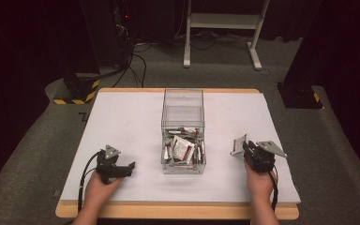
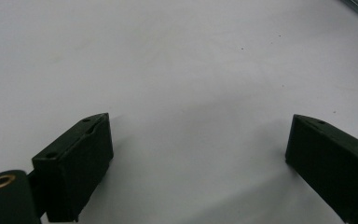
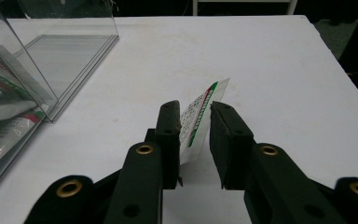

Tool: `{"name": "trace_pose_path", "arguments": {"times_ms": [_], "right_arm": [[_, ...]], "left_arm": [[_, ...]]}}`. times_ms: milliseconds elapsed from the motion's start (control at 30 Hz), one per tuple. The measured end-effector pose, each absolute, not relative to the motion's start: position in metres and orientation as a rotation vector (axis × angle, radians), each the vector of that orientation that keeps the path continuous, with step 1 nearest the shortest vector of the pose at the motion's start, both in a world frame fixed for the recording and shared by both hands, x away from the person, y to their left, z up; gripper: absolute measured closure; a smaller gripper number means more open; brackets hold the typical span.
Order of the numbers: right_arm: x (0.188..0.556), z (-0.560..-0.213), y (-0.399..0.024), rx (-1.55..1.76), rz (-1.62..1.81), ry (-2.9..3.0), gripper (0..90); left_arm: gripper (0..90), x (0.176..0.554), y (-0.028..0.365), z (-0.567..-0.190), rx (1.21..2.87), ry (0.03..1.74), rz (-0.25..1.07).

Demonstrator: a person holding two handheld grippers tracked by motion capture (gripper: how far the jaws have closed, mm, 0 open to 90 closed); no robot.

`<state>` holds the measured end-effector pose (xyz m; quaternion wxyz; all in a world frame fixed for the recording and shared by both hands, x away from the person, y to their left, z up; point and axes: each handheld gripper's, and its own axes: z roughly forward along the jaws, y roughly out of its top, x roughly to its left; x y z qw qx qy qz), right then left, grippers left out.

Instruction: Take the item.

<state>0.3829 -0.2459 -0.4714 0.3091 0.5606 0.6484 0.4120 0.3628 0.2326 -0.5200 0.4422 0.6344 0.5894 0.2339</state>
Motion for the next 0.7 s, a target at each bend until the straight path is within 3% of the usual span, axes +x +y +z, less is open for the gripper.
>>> {"name": "trace_pose_path", "arguments": {"times_ms": [700], "right_arm": [[0.379,-0.461,-0.244,1.437,1.105,1.746,54.5]], "left_arm": [[7.6,0.363,0.233,-0.52,1.582,1.46,0.581]]}}
